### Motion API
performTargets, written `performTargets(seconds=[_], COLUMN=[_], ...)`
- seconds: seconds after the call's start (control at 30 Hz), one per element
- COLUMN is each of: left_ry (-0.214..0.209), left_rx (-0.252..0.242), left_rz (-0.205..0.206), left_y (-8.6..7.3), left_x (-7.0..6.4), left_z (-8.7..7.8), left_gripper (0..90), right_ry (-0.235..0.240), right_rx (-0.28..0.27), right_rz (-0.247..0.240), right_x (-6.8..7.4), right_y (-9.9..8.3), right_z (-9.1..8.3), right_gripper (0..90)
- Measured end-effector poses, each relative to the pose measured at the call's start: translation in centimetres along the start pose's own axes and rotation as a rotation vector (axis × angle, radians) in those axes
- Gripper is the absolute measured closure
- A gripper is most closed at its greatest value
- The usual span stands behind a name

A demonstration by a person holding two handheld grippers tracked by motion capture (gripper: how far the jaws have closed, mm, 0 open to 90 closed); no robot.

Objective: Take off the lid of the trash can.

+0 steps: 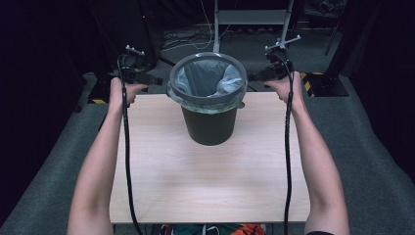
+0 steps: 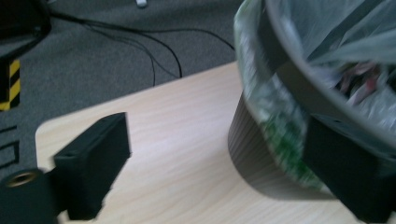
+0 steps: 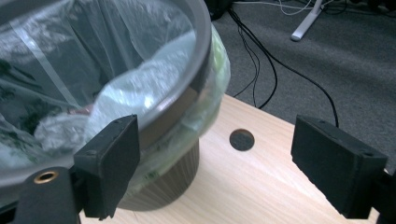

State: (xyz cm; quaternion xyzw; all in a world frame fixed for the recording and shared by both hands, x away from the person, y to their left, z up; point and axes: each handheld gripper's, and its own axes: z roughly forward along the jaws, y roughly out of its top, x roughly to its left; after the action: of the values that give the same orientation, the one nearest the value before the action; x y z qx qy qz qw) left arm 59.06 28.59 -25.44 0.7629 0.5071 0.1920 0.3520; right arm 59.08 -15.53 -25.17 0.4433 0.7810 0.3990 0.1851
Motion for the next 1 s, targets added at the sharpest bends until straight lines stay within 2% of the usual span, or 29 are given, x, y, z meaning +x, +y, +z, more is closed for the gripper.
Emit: performTargets(seconds=[0.17,0.2,0.23,0.33,0.43,0.5,0.57,0.63,0.67,0.7,0.73,0.8,0.87,0.93,1.0], left_ry=[-0.027,-0.034,-0.032,-0.038,-0.055,-0.052,-0.051,-0.047,-0.024,-0.024,-0.02,-0.019,-0.012,-0.004,-0.003], left_rx=[-0.03,-0.031,-0.029,-0.013,0.007,0.026,0.034,0.045,0.045,0.045,0.037,0.034,0.031,0.031,0.031], left_rz=[-0.001,0.004,0.009,0.027,0.036,0.045,0.048,0.048,0.051,0.051,0.045,0.022,0.009,-0.007,-0.016], left_y=[1.7,2.0,2.2,2.8,3.1,3.2,3.2,3.3,3.2,3.2,3.2,3.0,2.9,2.8,2.8], left_x=[-1.6,-2.0,-2.4,-3.4,-4.0,-4.6,-4.8,-5.0,-5.2,-5.2,-5.1,-4.9,-4.6,-4.5,-4.5], left_z=[0.5,0.7,0.8,1.6,2.5,3.3,3.5,4.0,4.4,4.4,4.5,4.8,5.0,5.1,5.2], left_gripper=[13.7,13.9,15.0,17.1,27.8,36.0,38.6,42.1,45.3,47.1,47.1,53.9,56.4,62.7,64.2], right_ry=[-0.004,0.007,-0.004,-0.021,-0.047,-0.068,-0.07,-0.094,-0.088,-0.088,-0.102,-0.117,-0.125,-0.154,-0.17], right_rx=[-0.028,-0.034,-0.037,-0.024,0.01,0.032,0.041,0.05,0.053,0.053,0.055,0.067,0.072,0.079,0.094], right_rz=[0.013,0.021,0.034,0.034,0.03,0.025,0.027,0.032,0.04,0.04,0.037,0.032,0.031,0.018,0.007], right_x=[0.8,0.9,1.1,1.3,2.0,2.5,2.5,2.6,2.6,2.6,2.6,2.9,3.1,3.5,3.9], right_y=[1.0,1.2,1.5,1.8,1.9,2.0,2.1,2.1,2.1,2.1,2.1,2.2,2.2,2.3,2.4], right_z=[0.4,0.5,0.9,1.4,2.3,3.2,3.5,3.9,4.2,4.2,4.4,4.7,4.7,4.8,5.0], right_gripper=[29.1,31.5,35.8,38.7,42.4,48.5,49.6,51.9,53.1,53.1,53.4,55.2,56.9,58.5,58.8])
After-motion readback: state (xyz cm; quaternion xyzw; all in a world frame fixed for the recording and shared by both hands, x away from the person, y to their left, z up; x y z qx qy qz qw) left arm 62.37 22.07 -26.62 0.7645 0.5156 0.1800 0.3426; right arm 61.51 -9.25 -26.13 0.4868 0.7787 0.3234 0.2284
